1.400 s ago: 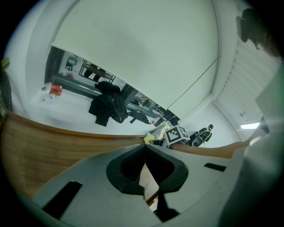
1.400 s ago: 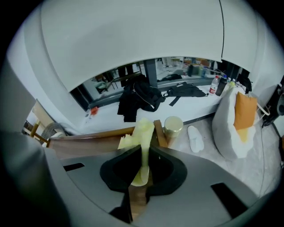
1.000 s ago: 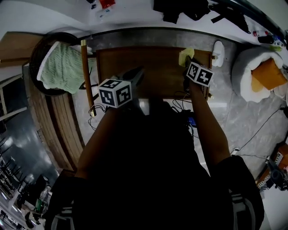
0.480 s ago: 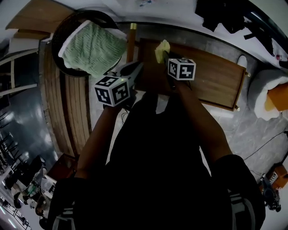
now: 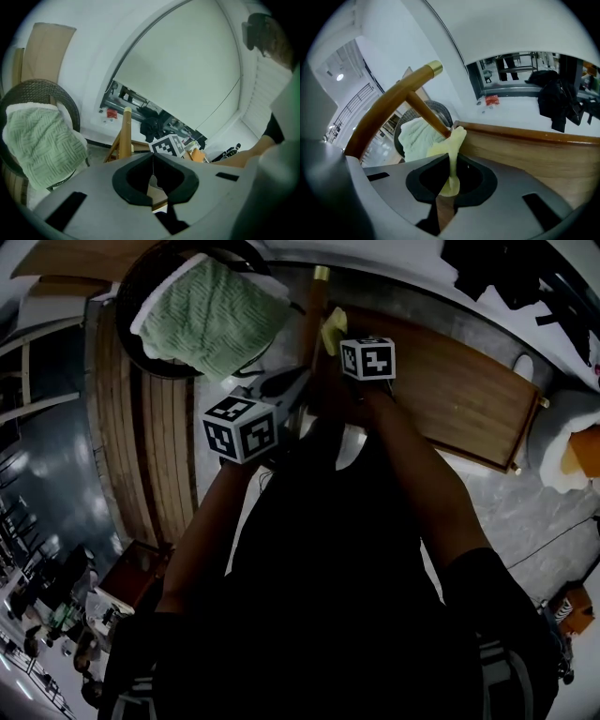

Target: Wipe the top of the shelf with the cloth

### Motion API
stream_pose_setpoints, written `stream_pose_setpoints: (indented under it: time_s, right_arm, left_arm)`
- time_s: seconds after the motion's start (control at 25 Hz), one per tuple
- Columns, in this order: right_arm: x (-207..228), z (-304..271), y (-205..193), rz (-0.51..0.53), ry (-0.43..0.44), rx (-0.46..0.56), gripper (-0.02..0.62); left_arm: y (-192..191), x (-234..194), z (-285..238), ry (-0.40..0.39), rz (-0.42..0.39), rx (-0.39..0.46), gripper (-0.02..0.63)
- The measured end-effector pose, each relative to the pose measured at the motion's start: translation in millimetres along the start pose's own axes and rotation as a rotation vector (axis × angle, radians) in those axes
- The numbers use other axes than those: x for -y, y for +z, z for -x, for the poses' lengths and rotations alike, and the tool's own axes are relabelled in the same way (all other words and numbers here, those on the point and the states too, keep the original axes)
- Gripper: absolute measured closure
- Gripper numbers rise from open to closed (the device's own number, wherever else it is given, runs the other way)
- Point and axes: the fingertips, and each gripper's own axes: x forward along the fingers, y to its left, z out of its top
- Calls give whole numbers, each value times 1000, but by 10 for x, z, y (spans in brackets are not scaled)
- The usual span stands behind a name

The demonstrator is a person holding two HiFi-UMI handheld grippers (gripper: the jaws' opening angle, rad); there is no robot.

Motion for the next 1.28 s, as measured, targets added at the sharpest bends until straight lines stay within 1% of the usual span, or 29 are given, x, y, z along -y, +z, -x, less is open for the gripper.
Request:
stream_pose_setpoints:
  time_s: [0.08, 0.16, 0.28, 0.44, 0.56, 1.04, 1.28]
  right_arm:
    - [30, -31, -57, 30, -13, -10, 550]
    - [44, -58, -95, 61, -7, -12, 549]
    - [118, -13, -117, 79, -14, -18, 549]
    - [330, 141, -180, 59, -42, -23, 549]
    - [518, 295, -224, 62, -54, -25, 549]
    - [1440, 990, -509, 20, -107, -17, 549]
    - [1917, 1372, -665, -11, -152, -1, 549]
  left_arm:
    - [-27, 13, -4, -8, 0, -5, 594]
    - [-35, 43, -18, -15, -3, -9, 594]
    - [-22, 126, -79, -24, -6, -7, 594]
    - [-68, 273, -259, -44, 10, -26, 594]
    - [-120, 423, -412, -52, 11, -37, 594]
    - [-385, 1122, -1062, -107, 1, -92, 594]
    - [-525, 1446, -1362, -142, -2, -120, 594]
